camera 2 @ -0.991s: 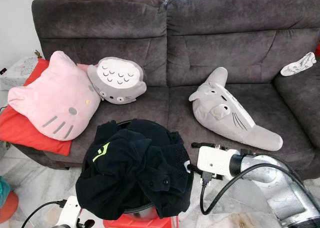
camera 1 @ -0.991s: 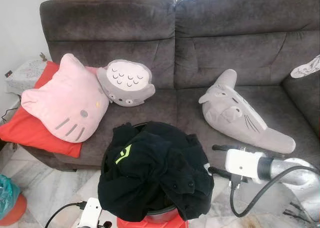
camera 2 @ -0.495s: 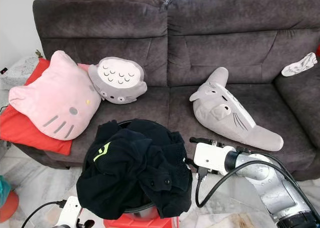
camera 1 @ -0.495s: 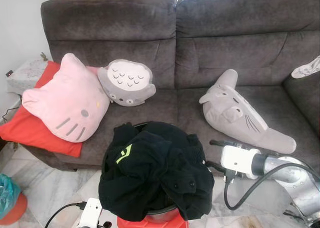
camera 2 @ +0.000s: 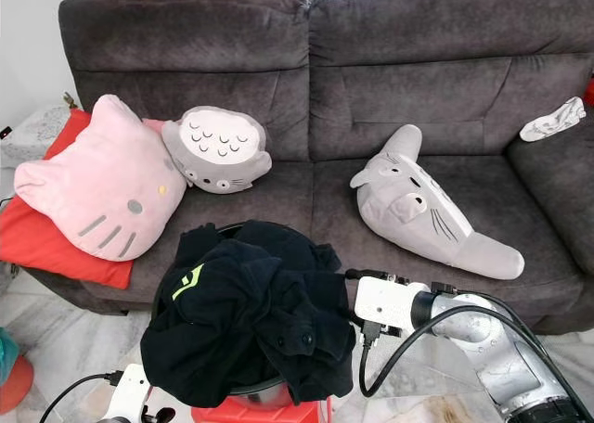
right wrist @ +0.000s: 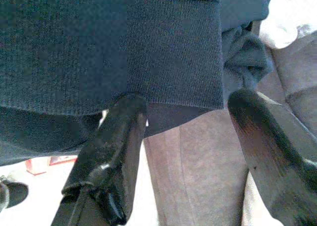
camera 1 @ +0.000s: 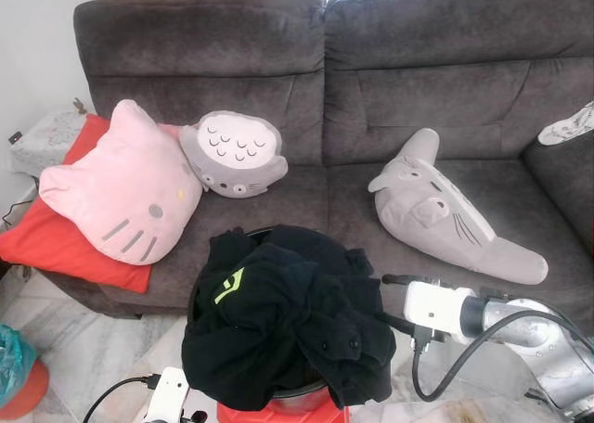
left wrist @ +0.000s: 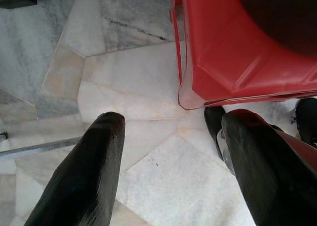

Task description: Hang hanger

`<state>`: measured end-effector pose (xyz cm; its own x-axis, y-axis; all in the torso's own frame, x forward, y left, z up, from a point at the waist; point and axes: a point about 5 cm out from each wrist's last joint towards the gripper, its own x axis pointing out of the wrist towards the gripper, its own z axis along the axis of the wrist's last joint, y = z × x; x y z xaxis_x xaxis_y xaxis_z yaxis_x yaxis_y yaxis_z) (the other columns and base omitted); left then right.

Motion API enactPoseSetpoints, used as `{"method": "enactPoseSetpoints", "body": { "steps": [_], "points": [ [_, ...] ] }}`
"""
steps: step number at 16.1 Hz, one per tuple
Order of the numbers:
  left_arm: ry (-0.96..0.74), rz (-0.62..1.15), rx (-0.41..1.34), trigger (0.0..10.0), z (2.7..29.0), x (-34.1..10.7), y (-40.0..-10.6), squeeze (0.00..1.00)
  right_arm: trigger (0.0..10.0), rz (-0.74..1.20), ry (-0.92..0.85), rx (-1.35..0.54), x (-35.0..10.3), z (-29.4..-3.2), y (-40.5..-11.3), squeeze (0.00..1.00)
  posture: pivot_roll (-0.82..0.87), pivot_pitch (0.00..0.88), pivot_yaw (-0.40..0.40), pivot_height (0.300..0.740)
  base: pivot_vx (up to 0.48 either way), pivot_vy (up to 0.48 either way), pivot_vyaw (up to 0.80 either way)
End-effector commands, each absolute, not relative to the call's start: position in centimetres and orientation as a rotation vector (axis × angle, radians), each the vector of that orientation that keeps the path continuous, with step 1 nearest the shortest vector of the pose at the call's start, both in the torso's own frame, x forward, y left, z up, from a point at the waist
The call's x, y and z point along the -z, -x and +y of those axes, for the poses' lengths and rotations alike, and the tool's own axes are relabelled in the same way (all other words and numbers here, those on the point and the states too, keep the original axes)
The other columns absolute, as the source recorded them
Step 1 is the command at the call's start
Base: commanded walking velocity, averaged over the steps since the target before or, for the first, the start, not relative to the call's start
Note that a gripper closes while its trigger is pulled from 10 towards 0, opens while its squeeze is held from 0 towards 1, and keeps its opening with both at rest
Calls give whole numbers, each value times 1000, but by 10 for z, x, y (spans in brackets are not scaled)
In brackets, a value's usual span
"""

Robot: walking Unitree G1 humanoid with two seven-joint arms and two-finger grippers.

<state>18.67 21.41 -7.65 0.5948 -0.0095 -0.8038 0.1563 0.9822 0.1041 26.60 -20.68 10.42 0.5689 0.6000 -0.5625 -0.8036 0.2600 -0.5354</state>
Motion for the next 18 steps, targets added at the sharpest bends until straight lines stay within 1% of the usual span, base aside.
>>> {"method": "enactPoseSetpoints", "body": {
  "steps": [1,7,9,12,14,15,16,17,18],
  "points": [
    [-167,938,78,10000,219,77,-184,0,10000,225,914,-947,-108,-204,-272,0,-96,0,117,740,0,0,0],
    [-165,937,77,10000,218,77,-184,0,10000,65,942,-851,-122,-195,-286,0,-91,0,116,740,0,0,0],
    [-165,936,76,10000,218,77,-185,0,10000,-27,897,-818,-133,-188,-291,0,-91,0,117,740,0,0,0],
    [-165,937,76,10000,218,77,-185,0,10000,-98,884,-777,-143,-185,-296,0,-91,0,117,740,0,0,0],
    [-163,937,77,10000,218,77,-184,0,10000,-80,841,-809,-141,-182,-294,0,-90,0,117,740,0,0,0],
    [-161,938,78,10000,218,77,-184,0,10000,-53,820,-856,-135,-180,-287,0,-89,0,116,740,0,0,0],
    [-159,939,78,10000,218,77,-184,0,10000,-46,791,-864,-134,-179,-284,0,-90,0,116,740,0,0,0],
    [-157,940,80,10000,218,77,-184,0,10000,2,715,-942,-134,-175,-272,0,-91,0,117,740,0,0,0],
    [-157,941,81,10000,218,77,-184,0,10000,23,703,-988,-133,-173,-265,0,-93,0,118,740,0,0,0]
  ]
}}
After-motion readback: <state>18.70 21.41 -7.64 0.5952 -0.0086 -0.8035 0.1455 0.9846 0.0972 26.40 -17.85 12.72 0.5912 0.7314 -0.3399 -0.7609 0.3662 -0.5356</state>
